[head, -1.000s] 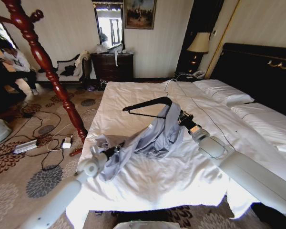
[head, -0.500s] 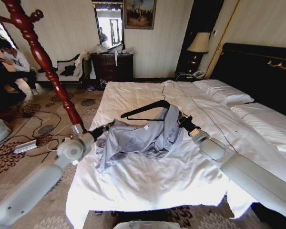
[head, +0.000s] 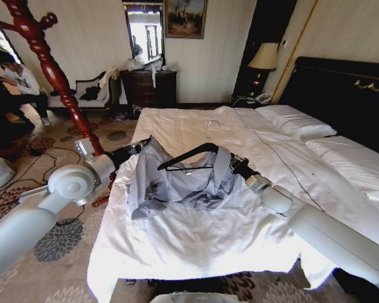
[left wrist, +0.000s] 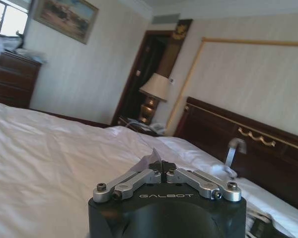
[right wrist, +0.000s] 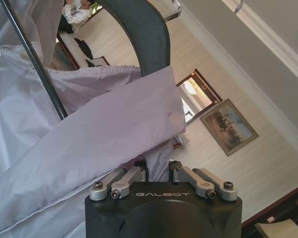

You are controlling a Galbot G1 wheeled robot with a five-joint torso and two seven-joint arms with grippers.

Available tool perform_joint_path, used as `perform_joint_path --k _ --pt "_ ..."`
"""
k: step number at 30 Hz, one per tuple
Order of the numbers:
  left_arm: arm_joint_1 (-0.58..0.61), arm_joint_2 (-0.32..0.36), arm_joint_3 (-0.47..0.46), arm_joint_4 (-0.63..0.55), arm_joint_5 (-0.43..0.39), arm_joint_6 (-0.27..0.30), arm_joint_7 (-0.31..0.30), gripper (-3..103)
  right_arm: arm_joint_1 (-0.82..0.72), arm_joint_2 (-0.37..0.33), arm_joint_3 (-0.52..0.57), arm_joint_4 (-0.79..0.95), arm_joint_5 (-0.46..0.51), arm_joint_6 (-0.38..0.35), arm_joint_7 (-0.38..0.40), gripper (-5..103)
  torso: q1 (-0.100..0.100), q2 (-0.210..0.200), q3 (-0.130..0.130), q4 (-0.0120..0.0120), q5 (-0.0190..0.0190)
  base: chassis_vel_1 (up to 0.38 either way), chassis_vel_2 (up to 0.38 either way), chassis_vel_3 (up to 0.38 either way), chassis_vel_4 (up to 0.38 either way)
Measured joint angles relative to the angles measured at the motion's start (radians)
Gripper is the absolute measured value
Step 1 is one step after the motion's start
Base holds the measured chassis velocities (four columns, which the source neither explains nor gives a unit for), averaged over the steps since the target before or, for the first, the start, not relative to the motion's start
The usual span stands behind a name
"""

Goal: Pick up the clothes from the bed and hang them on the clothes hanger.

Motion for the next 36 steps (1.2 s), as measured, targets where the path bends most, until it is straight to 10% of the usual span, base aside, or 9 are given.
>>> perform_joint_path --k 15,36 --pt "-0.099 -0.008 0.102 -0.116 0.008 0.025 -0.034 0 0.096 0.049 -0.091 -0.011 0.029 -0.122 -0.003 18 0.0 0.0 0.0 -0.0001 -0.0001 0.0 0.0 0.0 0.0" --pt "-0.73 -0.242 0.656 0.228 0.198 0.05 0.023 0 0.222 0.079 -0.158 0.007 0.119 -0.222 0.014 18 0.0 0.0 0.0 -0.0005 0.0003 0.0 0.0 0.0 0.0"
